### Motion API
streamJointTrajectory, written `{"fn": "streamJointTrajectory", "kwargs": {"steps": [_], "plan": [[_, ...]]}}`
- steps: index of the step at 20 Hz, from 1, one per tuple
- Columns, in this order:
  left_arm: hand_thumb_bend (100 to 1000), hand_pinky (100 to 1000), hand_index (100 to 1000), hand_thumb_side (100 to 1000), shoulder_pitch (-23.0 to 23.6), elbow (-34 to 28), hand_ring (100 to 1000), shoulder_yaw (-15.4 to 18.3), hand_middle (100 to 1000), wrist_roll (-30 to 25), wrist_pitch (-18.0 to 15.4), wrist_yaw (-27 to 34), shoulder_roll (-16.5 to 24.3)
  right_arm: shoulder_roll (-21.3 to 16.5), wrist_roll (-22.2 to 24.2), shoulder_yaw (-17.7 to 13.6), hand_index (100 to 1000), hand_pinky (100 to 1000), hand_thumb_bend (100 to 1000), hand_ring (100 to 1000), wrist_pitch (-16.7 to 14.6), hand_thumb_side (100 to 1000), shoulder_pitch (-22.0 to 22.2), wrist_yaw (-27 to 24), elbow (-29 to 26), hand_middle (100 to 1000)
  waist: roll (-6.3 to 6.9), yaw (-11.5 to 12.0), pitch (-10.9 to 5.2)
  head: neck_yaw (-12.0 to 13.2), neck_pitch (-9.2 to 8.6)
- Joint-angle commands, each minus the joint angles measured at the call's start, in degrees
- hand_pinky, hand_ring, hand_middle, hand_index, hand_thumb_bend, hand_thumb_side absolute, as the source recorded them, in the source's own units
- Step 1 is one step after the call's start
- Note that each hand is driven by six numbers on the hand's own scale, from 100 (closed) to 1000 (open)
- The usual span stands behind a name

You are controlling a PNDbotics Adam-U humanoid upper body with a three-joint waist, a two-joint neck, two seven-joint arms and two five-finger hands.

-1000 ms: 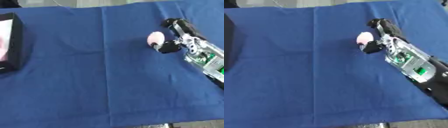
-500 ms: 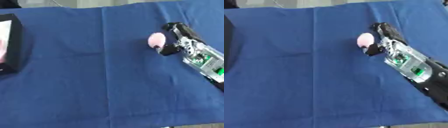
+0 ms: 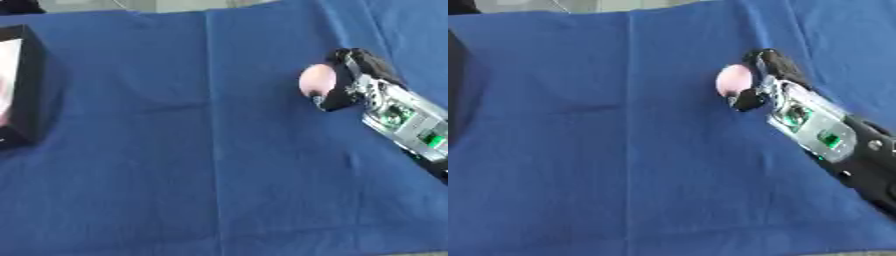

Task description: Pick up the objects with one hand, pass them to the other hand, and then place them into the box on the other side of the table.

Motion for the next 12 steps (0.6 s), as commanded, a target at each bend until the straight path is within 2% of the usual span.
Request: {"fn": "streamJointTrajectory", "kwargs": {"steps": [1,4,6,7,9,12], "plan": [[100,908,759,418,-1.17,-0.76,781,0.52,757,0.07,-0.23,-0.47,1.11,-2.45,0.62,-0.59,840,789,404,855,0.1,100,-0.72,1.25,0.66,785,0.02,0.35,-0.83,-0.56,-1.02],[100,908,759,419,-1.11,-0.76,780,0.45,757,0.07,-0.26,-0.6,1.08,-2.33,1.22,-0.69,835,788,380,852,0.15,100,-0.83,2.03,1.37,778,0.0,0.62,-0.58,-0.9,-1.21],[100,907,759,418,-1.0,-0.68,781,0.33,757,0.04,-0.32,-0.75,1.08,-2.24,1.06,-0.81,803,778,364,833,0.41,100,-0.88,2.46,1.65,734,0.0,0.64,-0.52,-0.95,-1.26],[100,905,759,416,-0.96,-0.64,780,0.28,757,0.02,-0.36,-0.83,1.09,-2.17,0.74,-0.87,767,766,366,813,0.6,100,-0.91,2.66,1.71,683,0.0,0.62,-0.53,-0.93,-1.24],[100,905,759,415,-0.86,-0.56,780,0.19,757,-0.04,-0.44,-1.0,1.12,-2.01,-0.19,-0.94,725,746,325,794,0.91,100,-0.91,2.76,1.57,631,0.0,0.55,-0.63,-0.76,-1.08],[100,903,758,413,-0.55,-0.33,780,0.08,756,-0.14,-0.52,-1.23,1.23,-2.07,-1.72,-1.05,682,729,286,772,1.18,100,-0.82,2.09,0.25,592,0.01,0.23,-1.06,-0.47,-0.64]]}}
